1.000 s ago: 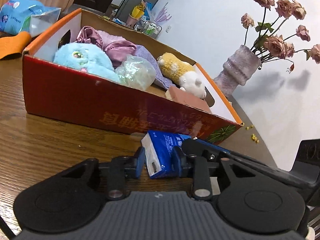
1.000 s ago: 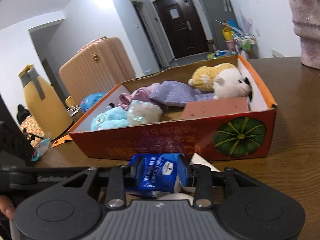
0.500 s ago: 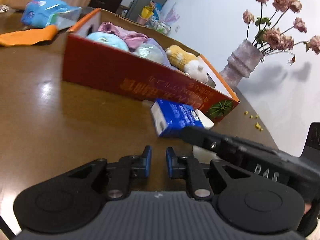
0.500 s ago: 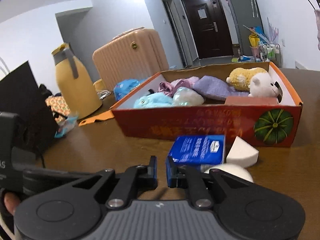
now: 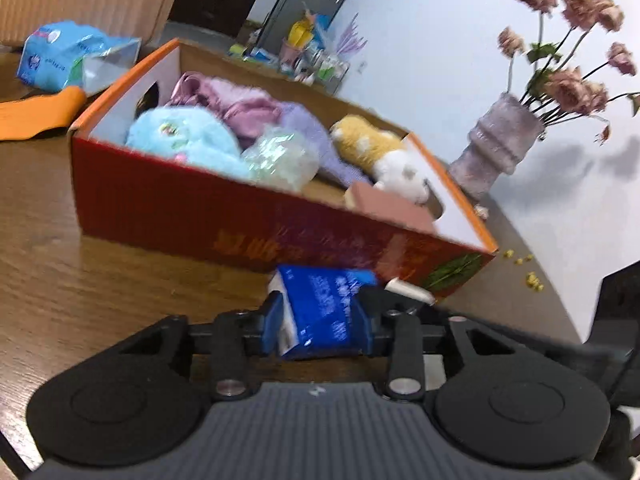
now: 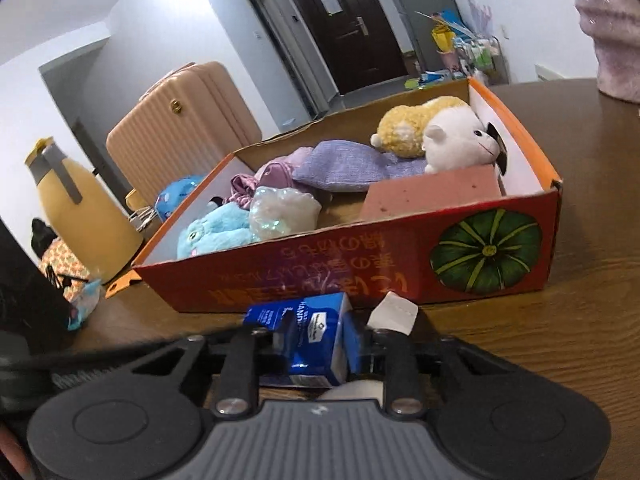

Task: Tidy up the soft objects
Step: 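Lift the blue handkerchief packet and carry it over the box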

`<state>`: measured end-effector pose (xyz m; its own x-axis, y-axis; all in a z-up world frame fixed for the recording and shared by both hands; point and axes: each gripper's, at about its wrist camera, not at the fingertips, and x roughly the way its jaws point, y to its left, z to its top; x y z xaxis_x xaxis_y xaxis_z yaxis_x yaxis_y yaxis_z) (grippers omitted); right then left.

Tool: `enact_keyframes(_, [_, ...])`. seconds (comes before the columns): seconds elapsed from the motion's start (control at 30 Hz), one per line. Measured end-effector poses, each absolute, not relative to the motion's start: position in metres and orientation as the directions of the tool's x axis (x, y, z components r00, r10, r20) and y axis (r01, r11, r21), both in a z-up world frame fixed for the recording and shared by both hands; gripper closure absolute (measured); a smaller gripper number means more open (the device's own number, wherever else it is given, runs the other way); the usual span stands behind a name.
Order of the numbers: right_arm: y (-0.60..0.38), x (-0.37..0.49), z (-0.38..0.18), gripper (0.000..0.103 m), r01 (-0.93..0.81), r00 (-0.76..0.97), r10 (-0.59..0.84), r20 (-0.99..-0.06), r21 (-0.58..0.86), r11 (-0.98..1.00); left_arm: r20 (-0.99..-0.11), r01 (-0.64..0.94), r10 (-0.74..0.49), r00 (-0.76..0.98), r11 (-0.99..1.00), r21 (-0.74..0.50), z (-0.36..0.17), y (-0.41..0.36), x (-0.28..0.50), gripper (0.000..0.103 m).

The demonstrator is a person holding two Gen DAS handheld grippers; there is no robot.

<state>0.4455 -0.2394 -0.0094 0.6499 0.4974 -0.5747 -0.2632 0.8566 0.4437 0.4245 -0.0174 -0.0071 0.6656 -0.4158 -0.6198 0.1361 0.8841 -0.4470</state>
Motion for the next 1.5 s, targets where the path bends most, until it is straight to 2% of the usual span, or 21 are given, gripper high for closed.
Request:
enact_keyframes(0.13, [-0.230, 0.425, 0.006, 0.084, -0.300, 0.657, 0.521, -0.544, 0.445, 0.844, -0.613, 0.112, -0.439, 0.657, 0.861, -0.497, -0.001, 0.000, 0.395, 0.071])
enact_keyframes(0.27, [-0.212, 0.361, 0.029, 0.085, -0.396, 0.682, 0.549, -0.483, 0.388, 0.832, -0.575, 0.131, -0.442, 0.689, 0.855, -0.502, 0.014, 0.019, 0.339, 0.071])
enact_keyframes(0.37, [-0.213, 0.316, 0.027, 0.085, -0.420, 0.663, 0.600, -0.447, 0.441, 0.793, -0.575, 0.128, -0.465, 0.673, 0.839, -0.528, 0.011, 0.032, 0.296, 0.071])
enact_keyframes(0.5, [-0.213, 0.268, 0.015, 0.084, -0.411, 0.646, 0.606, -0.465, 0.457, 0.789, -0.603, 0.127, -0.464, 0.649, 0.847, -0.516, 0.002, 0.033, 0.258, 0.071])
enact_keyframes(0.6, [-0.215, 0.247, 0.010, 0.083, -0.395, 0.657, 0.580, -0.482, 0.436, 0.809, -0.589, 0.168, -0.471, 0.657, 0.853, -0.494, 0.003, 0.029, 0.245, 0.067])
enact_keyframes(0.63, [-0.218, 0.245, 0.007, 0.083, -0.386, 0.654, 0.583, -0.481, 0.451, 0.805, -0.584, 0.181, -0.470, 0.662, 0.856, -0.484, 0.003, 0.028, 0.243, 0.059])
enact_keyframes(0.7, [-0.223, 0.242, 0.004, 0.083, -0.361, 0.657, 0.576, -0.486, 0.469, 0.806, -0.588, 0.187, -0.456, 0.668, 0.867, -0.461, 0.003, 0.028, 0.240, 0.058])
enact_keyframes(0.8, [-0.228, 0.240, 0.001, 0.082, -0.346, 0.668, 0.570, -0.478, 0.478, 0.807, -0.588, 0.190, -0.457, 0.668, 0.868, -0.459, 0.000, 0.028, 0.240, 0.056])
enact_keyframes(0.9, [-0.229, 0.241, 0.000, 0.071, -0.353, 0.660, 0.584, -0.473, 0.491, 0.796, -0.589, 0.186, -0.461, 0.664, 0.865, -0.467, -0.004, 0.029, 0.242, 0.055])
enact_keyframes(0.93, [-0.227, 0.242, -0.002, 0.070, -0.350, 0.659, 0.580, -0.479, 0.487, 0.800, -0.592, 0.187, -0.464, 0.659, 0.863, -0.469, -0.006, 0.029, 0.244, 0.056])
enact_keyframes(1.0, [-0.224, 0.246, -0.006, 0.070, -0.346, 0.646, 0.586, -0.489, 0.496, 0.796, -0.597, 0.189, -0.473, 0.648, 0.859, -0.476, -0.008, 0.029, 0.247, 0.060])
enact_keyframes(1.03, [-0.222, 0.247, -0.008, 0.070, -0.346, 0.640, 0.590, -0.492, 0.502, 0.793, -0.596, 0.193, -0.483, 0.642, 0.854, -0.483, -0.010, 0.029, 0.248, 0.066])
enact_keyframes(1.2, [-0.216, 0.260, -0.008, 0.075, -0.344, 0.645, 0.592, -0.484, 0.508, 0.790, -0.587, 0.186, -0.463, 0.664, 0.862, -0.471, -0.003, 0.028, 0.261, 0.070])
enact_keyframes(1.4, [-0.215, 0.310, 0.050, 0.075, -0.401, 0.745, 0.540, -0.392, 0.384, 0.832, -0.416, 0.295, -0.482, 0.771, 0.849, -0.438, 0.065, 0.017, 0.331, 0.070])
enact_keyframes(1.5, [-0.216, 0.358, 0.073, 0.075, -0.406, 0.775, 0.519, -0.360, 0.346, 0.846, -0.386, 0.308, -0.489, 0.782, 0.842, -0.442, 0.086, 0.010, 0.389, 0.070])
